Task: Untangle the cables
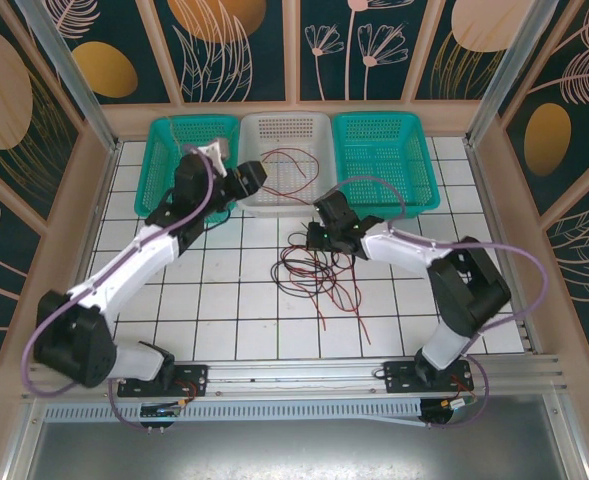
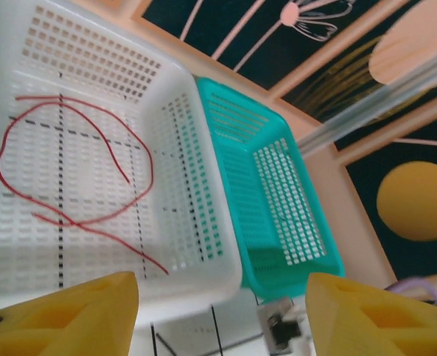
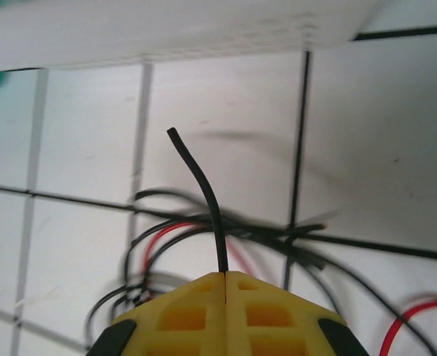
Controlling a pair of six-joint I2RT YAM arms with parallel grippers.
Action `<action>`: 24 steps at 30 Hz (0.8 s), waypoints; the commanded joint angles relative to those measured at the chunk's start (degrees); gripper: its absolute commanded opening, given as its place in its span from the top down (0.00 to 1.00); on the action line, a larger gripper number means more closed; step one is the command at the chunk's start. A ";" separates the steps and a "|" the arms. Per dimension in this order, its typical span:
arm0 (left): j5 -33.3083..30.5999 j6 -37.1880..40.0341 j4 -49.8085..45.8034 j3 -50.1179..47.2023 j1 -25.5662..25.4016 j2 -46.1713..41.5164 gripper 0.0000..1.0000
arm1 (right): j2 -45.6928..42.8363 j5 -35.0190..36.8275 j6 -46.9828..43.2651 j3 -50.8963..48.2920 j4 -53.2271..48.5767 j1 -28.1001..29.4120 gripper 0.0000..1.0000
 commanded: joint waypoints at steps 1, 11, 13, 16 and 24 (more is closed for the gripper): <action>4.81 -1.31 5.31 -8.35 -2.20 -3.99 0.40 | -8.49 5.24 0.44 -1.27 -2.10 3.09 1.00; 11.96 -4.55 28.01 -19.52 -8.23 -9.28 0.33 | -28.45 10.60 5.85 -3.50 2.08 8.22 1.00; 13.71 -4.46 31.49 -19.13 -8.89 -7.50 0.32 | -30.50 10.51 5.62 -2.49 3.16 8.39 1.00; 16.23 -3.17 33.87 -17.26 -10.20 -3.94 0.31 | -32.99 11.23 5.33 -1.02 4.26 8.52 1.00; 18.96 1.54 33.75 -12.82 -15.82 -0.94 0.29 | -36.14 10.35 3.66 4.38 5.37 8.49 1.00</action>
